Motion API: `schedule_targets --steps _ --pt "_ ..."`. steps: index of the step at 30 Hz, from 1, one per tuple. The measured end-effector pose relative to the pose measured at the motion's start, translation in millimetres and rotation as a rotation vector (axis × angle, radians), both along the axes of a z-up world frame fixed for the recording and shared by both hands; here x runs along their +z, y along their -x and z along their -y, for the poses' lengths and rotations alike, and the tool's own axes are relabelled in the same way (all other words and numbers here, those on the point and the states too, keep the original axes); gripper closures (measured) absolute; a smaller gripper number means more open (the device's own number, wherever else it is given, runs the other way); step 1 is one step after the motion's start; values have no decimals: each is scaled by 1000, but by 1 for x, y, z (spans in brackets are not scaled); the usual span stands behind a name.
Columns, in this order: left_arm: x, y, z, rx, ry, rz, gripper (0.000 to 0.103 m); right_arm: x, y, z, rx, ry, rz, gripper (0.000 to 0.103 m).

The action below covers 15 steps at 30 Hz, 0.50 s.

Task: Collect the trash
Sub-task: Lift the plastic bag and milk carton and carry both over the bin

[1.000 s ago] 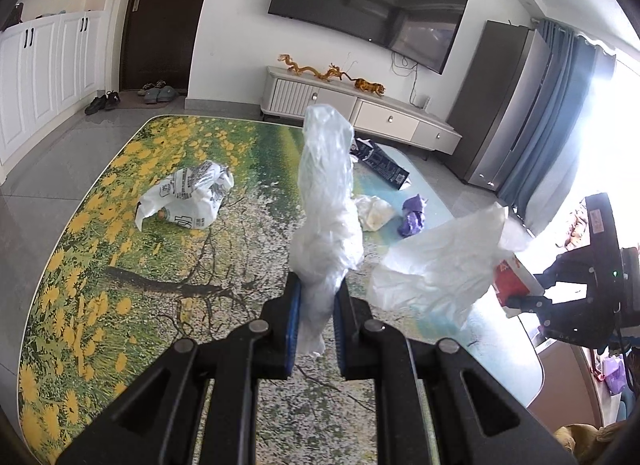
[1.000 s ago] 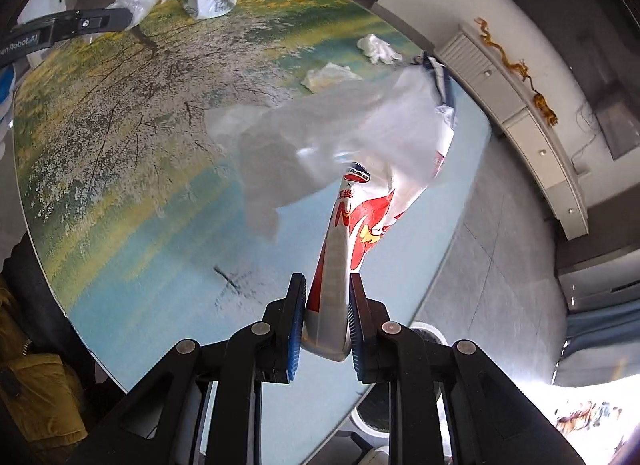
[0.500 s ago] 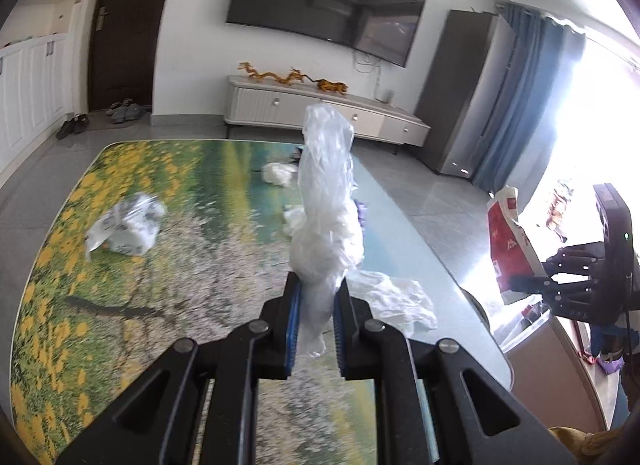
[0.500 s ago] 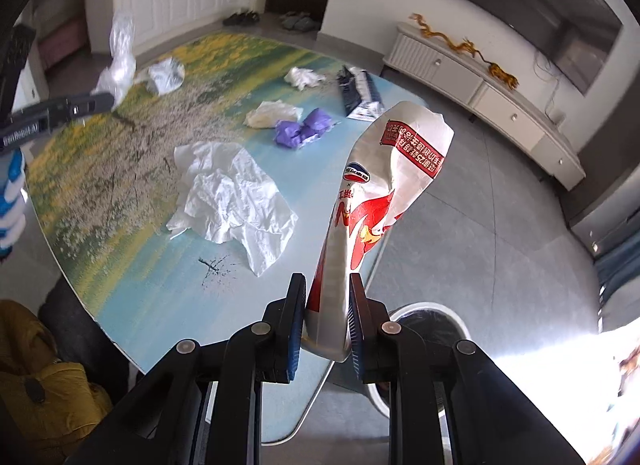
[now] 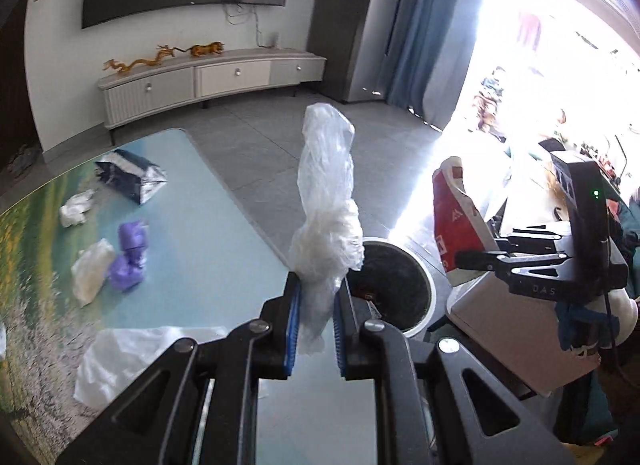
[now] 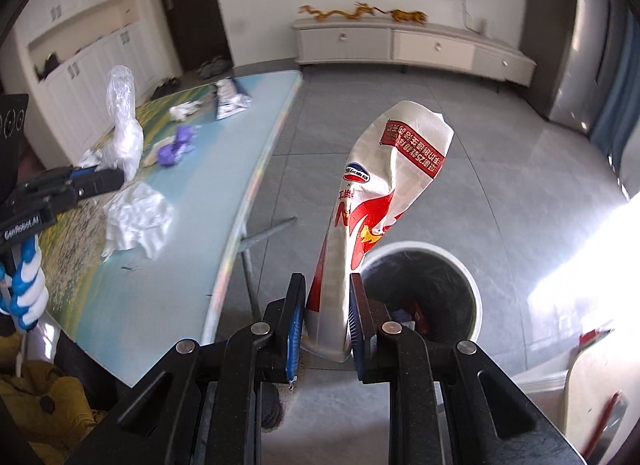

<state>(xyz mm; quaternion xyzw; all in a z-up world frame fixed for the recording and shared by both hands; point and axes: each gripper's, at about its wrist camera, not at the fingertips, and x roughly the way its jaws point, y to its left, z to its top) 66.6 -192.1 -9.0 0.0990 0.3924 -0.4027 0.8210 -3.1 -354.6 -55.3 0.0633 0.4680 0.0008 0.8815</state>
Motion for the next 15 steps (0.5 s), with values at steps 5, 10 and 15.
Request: schedule_targets --steps 5,10,15 --pt "-27 -1 68 -78 -50 -56 89 -33 3 43 -72 -95 -28 82" --pt "-54 -5 117 -117 -95 -118 89 -61 -1 70 -107 -157 -63 82" --pt "-71 -9 149 -137 -131 -153 89 -84 -11 84 -120 -200 -96 82"
